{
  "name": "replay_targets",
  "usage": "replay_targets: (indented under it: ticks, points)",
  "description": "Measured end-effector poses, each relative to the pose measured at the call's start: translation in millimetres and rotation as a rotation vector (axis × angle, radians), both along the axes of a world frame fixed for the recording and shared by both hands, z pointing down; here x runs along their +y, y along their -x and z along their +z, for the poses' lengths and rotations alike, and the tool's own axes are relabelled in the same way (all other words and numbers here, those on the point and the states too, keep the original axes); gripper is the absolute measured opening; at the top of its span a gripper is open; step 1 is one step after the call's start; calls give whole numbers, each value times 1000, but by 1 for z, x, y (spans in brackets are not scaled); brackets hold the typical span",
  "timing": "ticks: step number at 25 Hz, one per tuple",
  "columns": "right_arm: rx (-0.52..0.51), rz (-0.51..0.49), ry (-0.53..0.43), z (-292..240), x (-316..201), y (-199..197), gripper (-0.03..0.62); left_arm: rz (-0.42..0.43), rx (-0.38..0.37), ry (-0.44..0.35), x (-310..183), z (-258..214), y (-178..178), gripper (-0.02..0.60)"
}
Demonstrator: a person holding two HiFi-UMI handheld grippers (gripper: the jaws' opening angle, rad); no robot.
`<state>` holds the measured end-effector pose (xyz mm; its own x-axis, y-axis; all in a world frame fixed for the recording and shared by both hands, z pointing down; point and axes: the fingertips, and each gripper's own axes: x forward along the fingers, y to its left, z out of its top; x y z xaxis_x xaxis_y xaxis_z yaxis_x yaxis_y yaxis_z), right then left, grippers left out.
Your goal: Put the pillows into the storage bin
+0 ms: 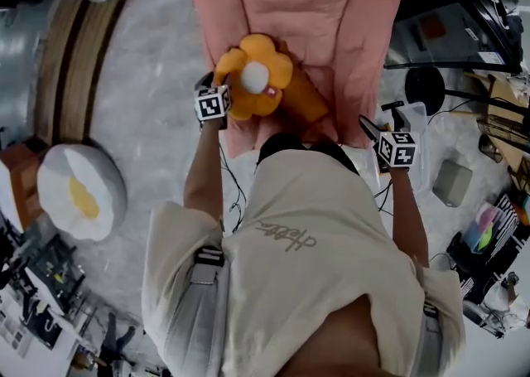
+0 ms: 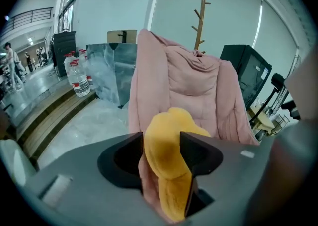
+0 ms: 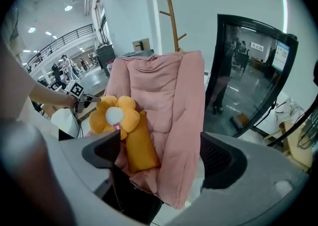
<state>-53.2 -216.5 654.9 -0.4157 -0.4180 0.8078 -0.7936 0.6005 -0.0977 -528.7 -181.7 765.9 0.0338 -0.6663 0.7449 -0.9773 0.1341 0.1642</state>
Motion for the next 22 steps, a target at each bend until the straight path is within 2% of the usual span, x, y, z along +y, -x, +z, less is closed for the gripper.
replay_targets:
  ticks: [6,12,14,16,19,22]
  points:
    - [25,14,29,2,3,-3,500,-4,63,30,-10,34,1,273]
    - [37,9,68,1,12,-5,500,-68,244,73,-7,53,-19,245]
    - [40,-1,81,4,13,-2,500,-91,285,65,-10,54,-22,226]
    - [42,-15,91,6,15,3,499,-68,273,50,-10,51,-24,215]
    - [37,-33,95,8,19,12,499,-14,204,22,-8,40,-25,172]
    - [27,-29,95,8,27,15,499,-3,162,-6,-3,26,-28,150]
